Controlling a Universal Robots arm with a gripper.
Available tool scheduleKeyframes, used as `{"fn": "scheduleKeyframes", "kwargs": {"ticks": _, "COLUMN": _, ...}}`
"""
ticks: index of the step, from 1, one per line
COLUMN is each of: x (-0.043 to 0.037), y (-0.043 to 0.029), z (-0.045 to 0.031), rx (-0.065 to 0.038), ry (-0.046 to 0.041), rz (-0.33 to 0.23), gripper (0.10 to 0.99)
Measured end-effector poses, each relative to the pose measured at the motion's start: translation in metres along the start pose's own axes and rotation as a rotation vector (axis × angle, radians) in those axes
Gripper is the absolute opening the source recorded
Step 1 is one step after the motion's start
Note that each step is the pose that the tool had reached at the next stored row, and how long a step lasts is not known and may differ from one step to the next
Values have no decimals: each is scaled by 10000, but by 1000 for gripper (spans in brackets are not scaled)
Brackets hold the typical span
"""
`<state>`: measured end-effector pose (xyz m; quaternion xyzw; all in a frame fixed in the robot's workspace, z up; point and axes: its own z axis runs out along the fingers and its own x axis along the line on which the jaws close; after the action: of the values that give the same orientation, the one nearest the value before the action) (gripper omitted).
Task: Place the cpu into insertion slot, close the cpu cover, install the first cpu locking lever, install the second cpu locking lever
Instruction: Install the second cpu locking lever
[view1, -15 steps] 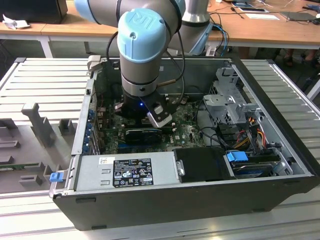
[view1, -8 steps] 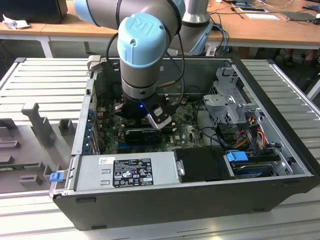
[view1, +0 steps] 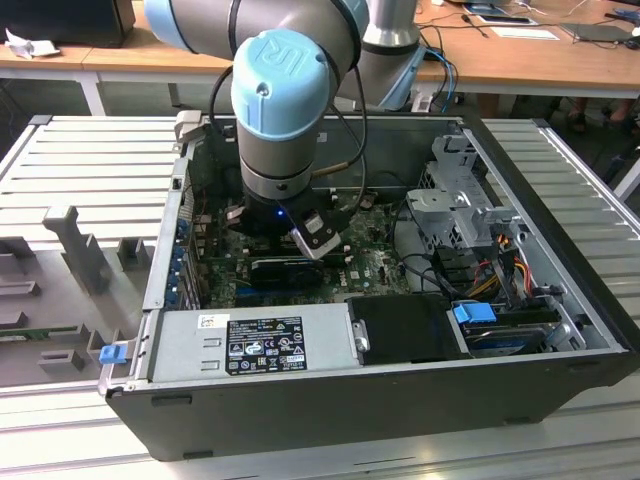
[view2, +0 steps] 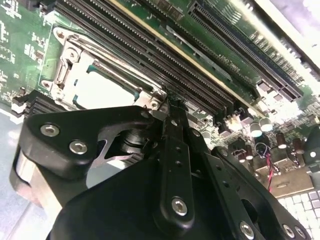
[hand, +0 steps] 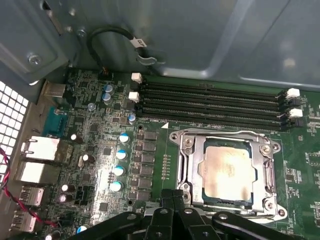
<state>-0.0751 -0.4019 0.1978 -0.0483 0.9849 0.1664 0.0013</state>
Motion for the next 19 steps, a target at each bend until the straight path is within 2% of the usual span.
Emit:
{"fn": "scheduleKeyframes", "kwargs": {"ticks": 5, "x": -2, "y": 27, "z": -78, "rx": -2, "ry": 1, "rz": -1, "gripper": 106}}
{"fn": "scheduleKeyframes", "kwargs": {"ticks": 19, "x": -4, "y": 78, "z": -225, "rx": -2, "ry": 0, "rz": -1, "gripper": 106}}
